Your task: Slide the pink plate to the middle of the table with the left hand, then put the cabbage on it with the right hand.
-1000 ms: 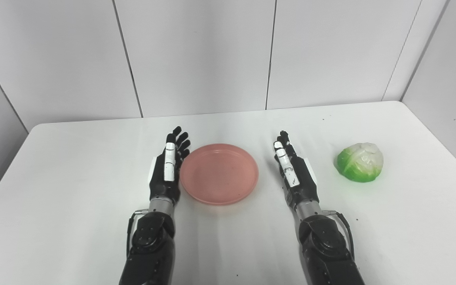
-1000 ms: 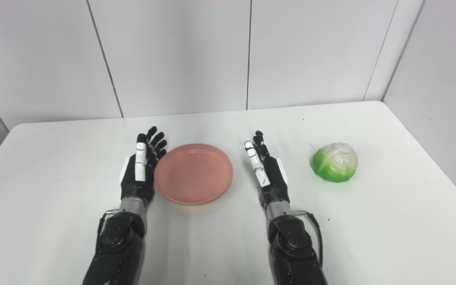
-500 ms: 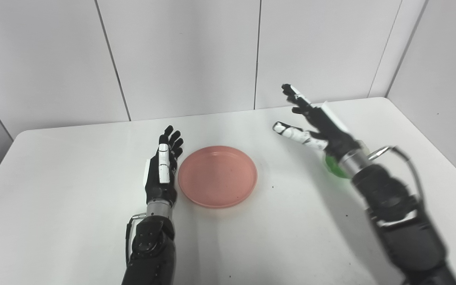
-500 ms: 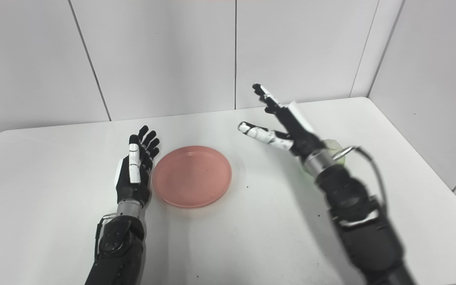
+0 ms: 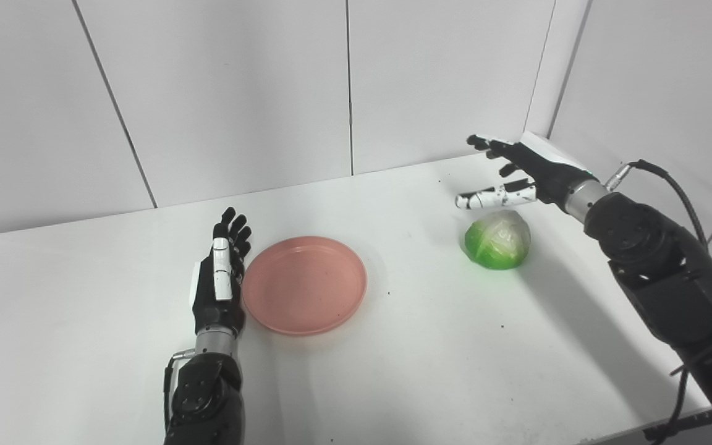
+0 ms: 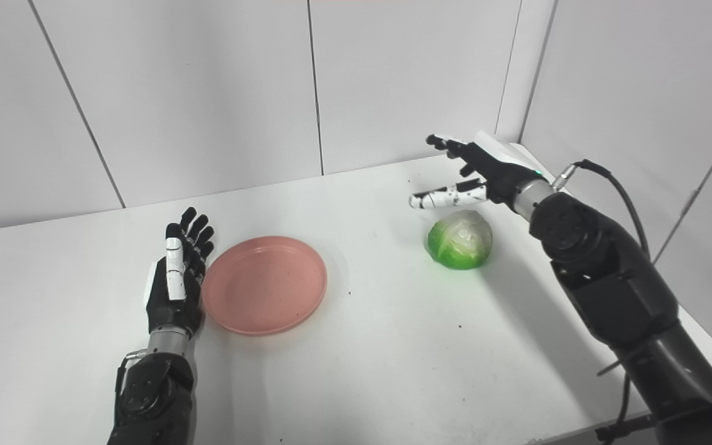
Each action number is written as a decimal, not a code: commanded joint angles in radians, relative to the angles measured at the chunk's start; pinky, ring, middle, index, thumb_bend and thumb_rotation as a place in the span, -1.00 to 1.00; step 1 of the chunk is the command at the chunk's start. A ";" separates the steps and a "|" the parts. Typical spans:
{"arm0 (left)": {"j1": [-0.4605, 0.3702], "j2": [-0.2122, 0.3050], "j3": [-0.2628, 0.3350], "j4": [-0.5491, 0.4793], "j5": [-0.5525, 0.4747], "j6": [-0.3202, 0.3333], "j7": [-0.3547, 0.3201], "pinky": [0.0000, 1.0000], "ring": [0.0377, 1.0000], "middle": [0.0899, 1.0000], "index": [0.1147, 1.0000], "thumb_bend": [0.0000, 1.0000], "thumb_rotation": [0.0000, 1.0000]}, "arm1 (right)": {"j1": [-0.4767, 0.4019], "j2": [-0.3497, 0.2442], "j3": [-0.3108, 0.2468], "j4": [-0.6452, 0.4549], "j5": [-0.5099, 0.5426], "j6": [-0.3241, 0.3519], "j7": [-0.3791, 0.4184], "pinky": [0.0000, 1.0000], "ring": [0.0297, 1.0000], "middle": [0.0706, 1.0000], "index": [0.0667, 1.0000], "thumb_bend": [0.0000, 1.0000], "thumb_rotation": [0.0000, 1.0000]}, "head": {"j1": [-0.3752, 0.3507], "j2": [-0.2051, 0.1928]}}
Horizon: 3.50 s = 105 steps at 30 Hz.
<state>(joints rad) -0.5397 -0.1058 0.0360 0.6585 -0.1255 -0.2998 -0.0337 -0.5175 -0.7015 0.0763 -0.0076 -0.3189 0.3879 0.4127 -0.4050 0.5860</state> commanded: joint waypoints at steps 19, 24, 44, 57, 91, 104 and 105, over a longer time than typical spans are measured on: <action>0.000 0.040 -0.005 -0.002 0.016 -0.010 -0.010 0.99 0.91 0.89 0.85 0.47 1.00 | -0.115 -0.119 0.118 0.029 -0.146 0.046 0.148 0.65 0.93 0.97 0.87 1.00 -0.23 | -0.072 -0.003; 0.004 0.041 -0.006 -0.018 0.014 0.008 -0.011 1.00 0.92 0.90 0.85 0.46 1.00 | -0.124 -0.121 0.139 0.035 -0.177 0.029 0.158 0.68 0.95 0.98 0.90 1.00 -0.23 | -0.075 0.004; 0.009 0.044 -0.001 -0.042 -0.005 0.038 -0.031 0.99 0.91 0.89 0.86 0.43 1.00 | -0.176 -0.167 0.209 0.003 -0.218 0.048 0.371 0.65 1.00 1.00 1.00 0.97 -0.97 | -0.073 0.012; 0.009 0.046 -0.004 -0.042 -0.002 0.038 -0.031 1.00 0.92 0.90 0.86 0.45 1.00 | -0.158 -0.149 0.234 0.023 -0.305 -0.013 0.294 0.67 0.99 1.00 1.00 1.00 -0.80 | -0.073 0.017; 0.023 0.027 0.006 -0.105 0.004 0.089 0.001 1.00 0.91 0.90 0.85 0.40 1.00 | -0.081 -0.020 0.215 0.198 -0.298 -0.147 0.120 0.05 0.23 0.57 0.42 0.72 -0.99 | -0.063 0.047; 0.029 0.031 0.007 -0.124 -0.003 0.109 -0.010 0.96 0.92 0.90 0.86 0.43 1.00 | -0.065 0.002 0.217 0.206 -0.377 -0.160 -0.018 -0.25 -0.15 -0.04 -0.14 0.04 -1.00 | -0.064 0.053; 0.029 0.031 0.007 -0.125 -0.004 0.110 -0.011 0.97 0.92 0.91 0.86 0.42 1.00 | -0.064 0.003 0.216 0.204 -0.377 -0.159 -0.022 -0.24 -0.14 -0.04 -0.14 0.04 -1.00 | -0.064 0.053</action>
<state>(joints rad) -0.4963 -0.0768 0.0431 0.5676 -0.1246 -0.1778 -0.0361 -0.5603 -0.6863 0.3033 0.2090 -0.6865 0.2566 0.4188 -0.4709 0.6397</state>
